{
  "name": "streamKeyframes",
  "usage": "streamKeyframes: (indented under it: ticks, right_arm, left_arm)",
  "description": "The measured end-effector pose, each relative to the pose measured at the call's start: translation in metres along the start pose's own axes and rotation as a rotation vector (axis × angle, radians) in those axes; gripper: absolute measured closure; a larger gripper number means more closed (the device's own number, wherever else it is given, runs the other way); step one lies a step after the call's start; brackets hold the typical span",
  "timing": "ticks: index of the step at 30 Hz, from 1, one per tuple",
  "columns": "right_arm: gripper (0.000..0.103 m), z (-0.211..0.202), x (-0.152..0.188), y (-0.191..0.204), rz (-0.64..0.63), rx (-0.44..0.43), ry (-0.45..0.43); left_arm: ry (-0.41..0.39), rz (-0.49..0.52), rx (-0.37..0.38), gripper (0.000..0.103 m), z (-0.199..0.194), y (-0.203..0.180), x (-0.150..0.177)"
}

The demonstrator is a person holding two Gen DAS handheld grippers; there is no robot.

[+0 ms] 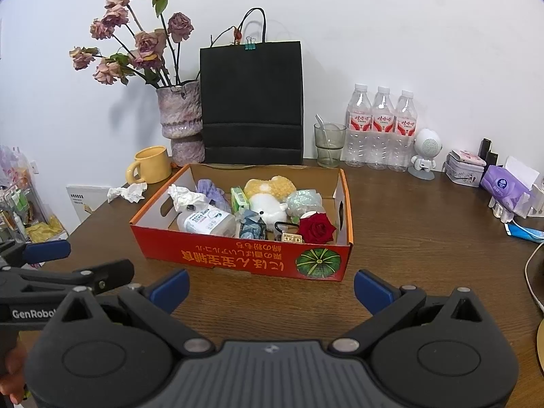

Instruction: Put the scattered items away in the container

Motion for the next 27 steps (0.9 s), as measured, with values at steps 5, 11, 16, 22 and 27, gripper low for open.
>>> streamKeyframes:
  ticks: [5,11,16,22,27]
  right_arm:
    - [0.0,0.0001,-0.0001,-0.0001,0.0,0.0,0.0]
    - [0.0,0.0,-0.0001,-0.0004,0.0,0.0,0.0]
    - [0.0,0.001,0.0006,-0.001,0.002,-0.001,0.001]
    - [0.0,0.0012,0.0006,-0.0013,0.002,-0.001,0.001]
    - [0.0,0.0022,0.0023,-0.003,0.002,0.004,0.004]
  left_arm:
    - [-0.005,0.001,-0.001,0.0,0.0,0.0002,0.0002]
    - [-0.004,0.002,-0.001,0.0,0.0001,0.0002,0.0003]
    - [-0.004,0.002,-0.001,0.0,0.0001,0.0002,0.0003]
    - [-0.005,0.002,-0.001,0.0,0.0003,0.0003,0.0006]
    - [0.003,0.003,-0.004,0.0,0.0027,-0.0004,0.0014]
Point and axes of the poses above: each gripper's, at about its wrist camera, not at the fingertips, and z roughly the way its jaws point, y to its left, x to its underside, the point moved 5 cm from there along z, roughly the way its jaws point, and after that the axes turned 5 degrees about -z, right-handed, at the moved point
